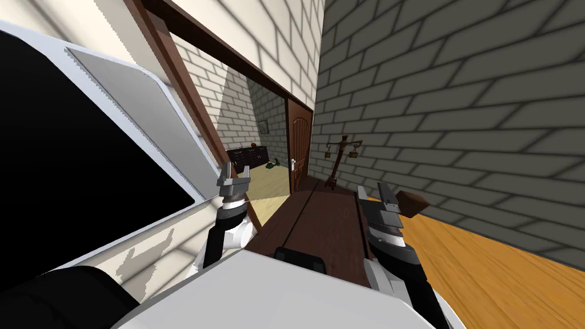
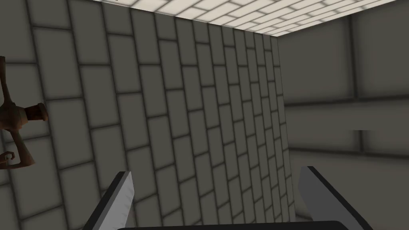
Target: Push the door open
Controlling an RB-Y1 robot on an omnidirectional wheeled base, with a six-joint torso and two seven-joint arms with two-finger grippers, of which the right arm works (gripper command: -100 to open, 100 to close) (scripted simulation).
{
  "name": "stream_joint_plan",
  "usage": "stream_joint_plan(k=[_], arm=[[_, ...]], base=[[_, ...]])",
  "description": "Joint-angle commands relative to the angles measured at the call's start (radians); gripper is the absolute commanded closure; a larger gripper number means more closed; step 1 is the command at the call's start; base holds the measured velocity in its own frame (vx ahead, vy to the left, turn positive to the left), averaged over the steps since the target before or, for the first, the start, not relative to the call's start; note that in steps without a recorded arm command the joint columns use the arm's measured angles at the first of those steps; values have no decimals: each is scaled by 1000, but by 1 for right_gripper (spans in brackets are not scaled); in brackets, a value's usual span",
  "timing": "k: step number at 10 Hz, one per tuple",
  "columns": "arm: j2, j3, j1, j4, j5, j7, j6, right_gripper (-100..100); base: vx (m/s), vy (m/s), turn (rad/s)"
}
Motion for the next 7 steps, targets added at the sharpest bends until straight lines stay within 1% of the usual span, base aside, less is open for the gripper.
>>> stream_joint_plan(k=[1,4,7], arm=[[-9,15,1,10,13,-10,2,-100],[-20,39,4,26,32,-25,5,-100],[-37,77,7,51,64,-49,10,-100]], base=[[191,57,12],[190,-22,46],[228,-15,51]])
